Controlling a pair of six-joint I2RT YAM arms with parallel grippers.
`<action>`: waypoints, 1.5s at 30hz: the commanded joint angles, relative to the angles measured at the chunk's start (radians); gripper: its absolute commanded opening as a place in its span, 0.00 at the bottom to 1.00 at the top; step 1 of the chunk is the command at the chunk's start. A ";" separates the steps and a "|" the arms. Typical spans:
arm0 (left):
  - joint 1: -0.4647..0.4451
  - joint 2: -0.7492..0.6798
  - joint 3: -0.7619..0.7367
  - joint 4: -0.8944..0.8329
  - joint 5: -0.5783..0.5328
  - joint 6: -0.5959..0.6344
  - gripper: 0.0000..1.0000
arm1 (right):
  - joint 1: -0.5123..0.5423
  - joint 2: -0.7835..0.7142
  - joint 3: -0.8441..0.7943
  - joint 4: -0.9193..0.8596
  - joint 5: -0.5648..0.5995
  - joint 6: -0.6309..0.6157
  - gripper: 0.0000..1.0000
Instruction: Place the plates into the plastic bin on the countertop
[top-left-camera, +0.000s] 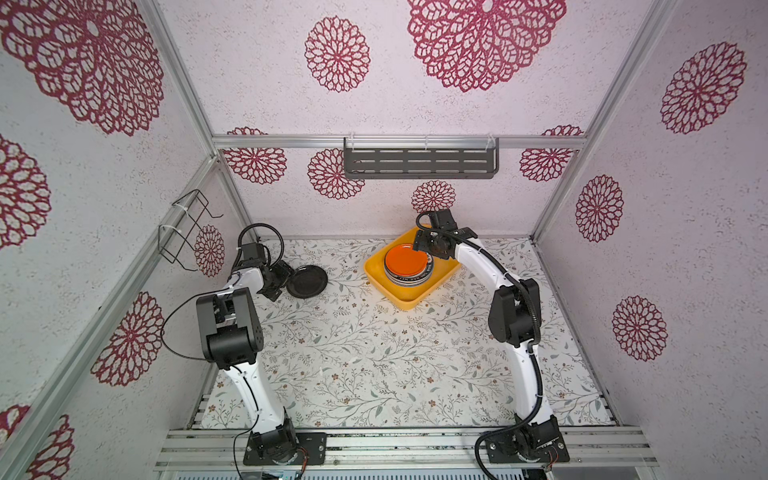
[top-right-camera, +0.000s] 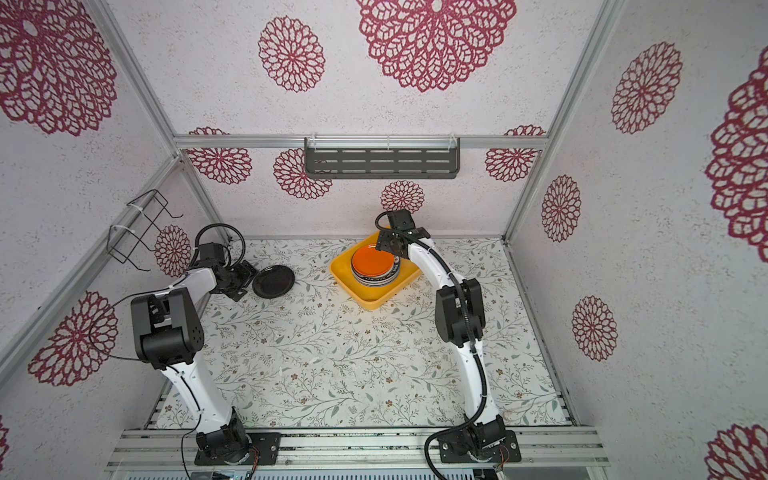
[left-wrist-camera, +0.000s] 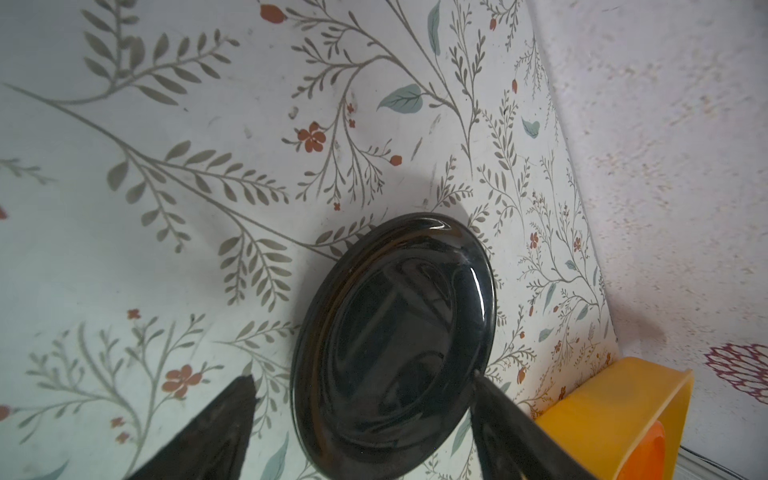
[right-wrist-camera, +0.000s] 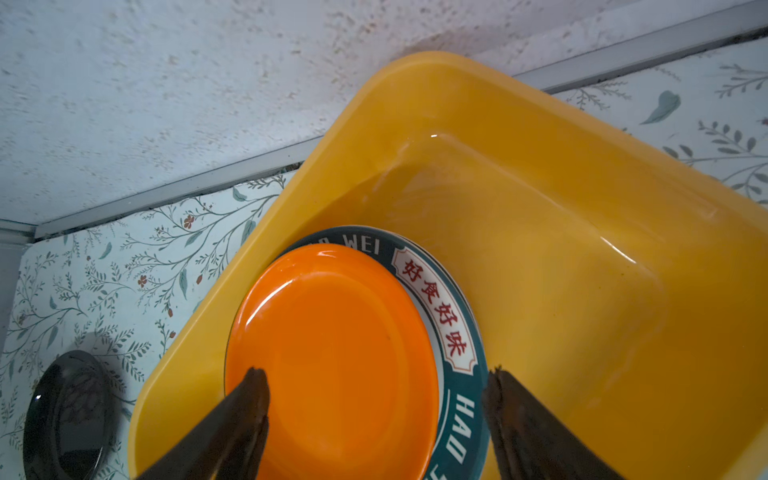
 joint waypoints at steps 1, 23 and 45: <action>0.006 0.032 0.007 0.016 0.016 0.017 0.81 | -0.002 -0.039 0.042 0.045 0.026 -0.036 0.85; -0.009 0.128 -0.017 0.062 0.068 0.011 0.44 | -0.002 -0.037 0.119 0.089 -0.011 -0.071 0.90; -0.099 0.010 -0.029 0.121 0.074 -0.048 0.00 | -0.004 -0.428 -0.488 0.318 -0.008 -0.045 0.90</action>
